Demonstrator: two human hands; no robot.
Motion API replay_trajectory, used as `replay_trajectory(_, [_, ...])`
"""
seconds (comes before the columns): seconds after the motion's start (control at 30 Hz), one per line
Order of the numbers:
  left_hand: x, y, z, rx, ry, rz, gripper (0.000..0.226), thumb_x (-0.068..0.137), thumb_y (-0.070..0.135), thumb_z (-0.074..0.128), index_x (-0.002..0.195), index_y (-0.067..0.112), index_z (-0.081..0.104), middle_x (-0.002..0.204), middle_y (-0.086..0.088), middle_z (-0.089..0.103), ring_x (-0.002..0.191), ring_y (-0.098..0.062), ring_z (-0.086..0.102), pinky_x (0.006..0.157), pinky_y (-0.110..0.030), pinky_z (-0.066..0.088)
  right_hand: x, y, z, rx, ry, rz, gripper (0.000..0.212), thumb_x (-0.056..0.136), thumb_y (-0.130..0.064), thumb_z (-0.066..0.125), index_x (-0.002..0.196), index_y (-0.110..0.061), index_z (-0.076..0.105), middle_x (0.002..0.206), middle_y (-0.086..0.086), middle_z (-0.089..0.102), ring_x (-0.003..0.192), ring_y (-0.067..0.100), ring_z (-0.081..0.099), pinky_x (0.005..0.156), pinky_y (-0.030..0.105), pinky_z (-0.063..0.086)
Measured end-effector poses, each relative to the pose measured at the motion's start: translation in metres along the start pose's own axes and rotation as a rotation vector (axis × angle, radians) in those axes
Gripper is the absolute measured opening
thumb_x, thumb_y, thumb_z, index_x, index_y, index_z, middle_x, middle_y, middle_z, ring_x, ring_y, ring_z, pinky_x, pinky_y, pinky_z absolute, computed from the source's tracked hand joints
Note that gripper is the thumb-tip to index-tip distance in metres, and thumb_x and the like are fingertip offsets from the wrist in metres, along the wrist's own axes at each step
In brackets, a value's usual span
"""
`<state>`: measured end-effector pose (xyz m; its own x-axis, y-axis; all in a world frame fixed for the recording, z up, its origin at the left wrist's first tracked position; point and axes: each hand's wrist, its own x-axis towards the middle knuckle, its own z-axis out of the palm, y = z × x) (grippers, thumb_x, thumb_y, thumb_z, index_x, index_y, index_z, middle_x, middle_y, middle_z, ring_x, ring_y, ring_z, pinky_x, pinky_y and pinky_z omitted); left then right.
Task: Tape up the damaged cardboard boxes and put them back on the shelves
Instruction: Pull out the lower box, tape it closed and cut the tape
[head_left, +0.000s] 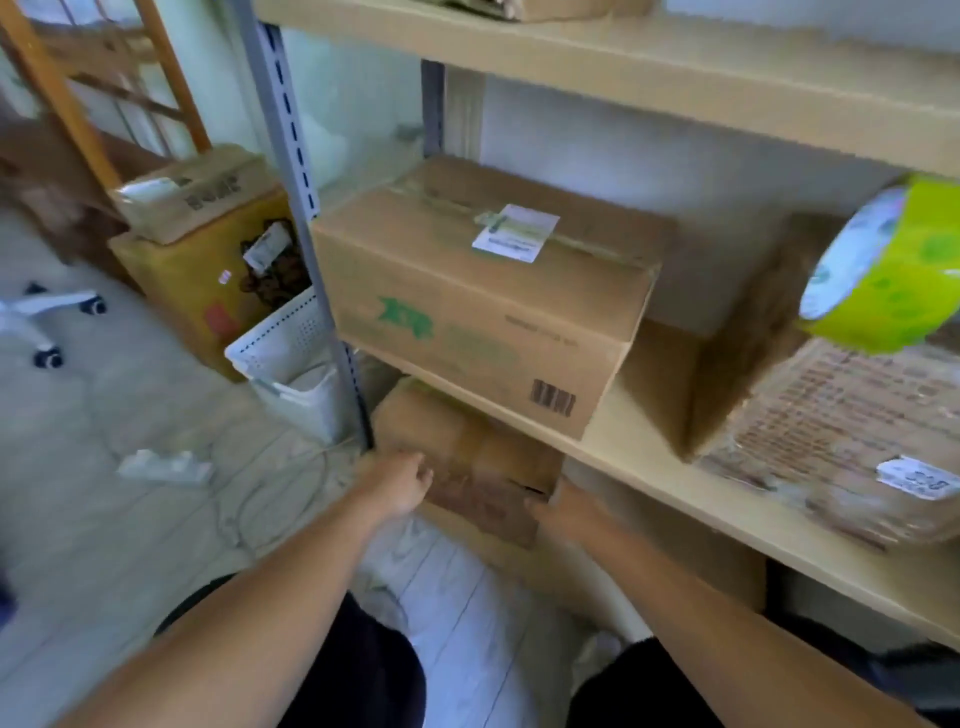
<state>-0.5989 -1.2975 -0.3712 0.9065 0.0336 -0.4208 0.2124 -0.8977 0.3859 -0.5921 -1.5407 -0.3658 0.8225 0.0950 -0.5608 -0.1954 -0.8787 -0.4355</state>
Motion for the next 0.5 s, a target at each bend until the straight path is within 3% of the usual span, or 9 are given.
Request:
replay_trajectory(0.07, [0.029, -0.013, -0.007, 0.056, -0.009, -0.072, 0.049, 0.107, 0.037, 0.036, 0.135, 0.0, 0.051, 0.137, -0.021, 0.053, 0.122, -0.035, 0.053, 0.1, -0.039, 0.046, 0.031, -0.006, 0.011, 0.111, 0.049, 0.034, 0.079, 0.096, -0.05, 0.055, 0.154, -0.01, 0.019, 0.15, 0.016, 0.042, 0.132, 0.035, 0.047, 0.102, 0.032, 0.041])
replay_trajectory(0.17, [0.08, -0.033, -0.017, 0.019, 0.124, -0.171, 0.053, 0.105, 0.039, 0.037, 0.139, 0.0, 0.043, 0.14, -0.024, 0.043, 0.124, -0.038, 0.046, 0.102, -0.044, 0.042, 0.076, -0.011, 0.024, 0.208, 0.137, 0.144, 0.086, 0.094, -0.054, 0.054, 0.153, -0.003, 0.018, 0.151, 0.018, 0.04, 0.134, 0.036, 0.044, 0.108, 0.036, 0.039])
replay_trajectory(0.23, [0.112, -0.053, -0.014, -0.159, 0.207, -0.228, 0.054, 0.101, 0.035, 0.046, 0.141, 0.0, 0.039, 0.142, -0.023, 0.041, 0.127, -0.039, 0.043, 0.104, -0.046, 0.042, 0.105, -0.01, 0.032, 0.282, 0.159, 0.209, 0.084, 0.095, -0.054, 0.052, 0.153, -0.002, 0.021, 0.153, 0.019, 0.038, 0.134, 0.037, 0.043, 0.111, 0.044, 0.038])
replay_trajectory(0.33, [0.141, -0.08, 0.006, -0.585, 0.141, -0.332, 0.083, 0.095, 0.042, 0.058, 0.159, 0.015, 0.013, 0.161, -0.01, 0.025, 0.143, -0.033, 0.033, 0.112, -0.039, 0.035, 0.135, -0.001, 0.042, 0.466, 0.217, 0.34, 0.091, 0.087, -0.063, 0.058, 0.152, -0.008, 0.028, 0.151, 0.016, 0.04, 0.133, 0.037, 0.045, 0.108, 0.049, 0.042])
replay_trajectory(0.4, [0.144, -0.087, 0.012, -0.91, 0.071, -0.384, 0.095, 0.089, 0.047, 0.067, 0.16, 0.026, 0.008, 0.161, -0.001, 0.028, 0.137, -0.027, 0.043, 0.112, -0.039, 0.04, 0.138, 0.004, 0.045, 0.518, 0.273, 0.373, 0.092, 0.08, -0.068, 0.063, 0.146, -0.008, 0.039, 0.141, 0.014, 0.051, 0.126, 0.036, 0.051, 0.105, 0.049, 0.045])
replay_trajectory(0.5, [0.139, -0.088, 0.008, -1.026, 0.041, -0.38, 0.092, 0.076, 0.048, 0.075, 0.154, 0.034, 0.029, 0.144, 0.003, 0.051, 0.109, -0.018, 0.059, 0.095, -0.038, 0.052, 0.13, 0.009, 0.042, 0.551, 0.31, 0.368, 0.097, 0.075, -0.07, 0.066, 0.144, -0.007, 0.042, 0.139, 0.014, 0.054, 0.126, 0.035, 0.052, 0.105, 0.048, 0.044])
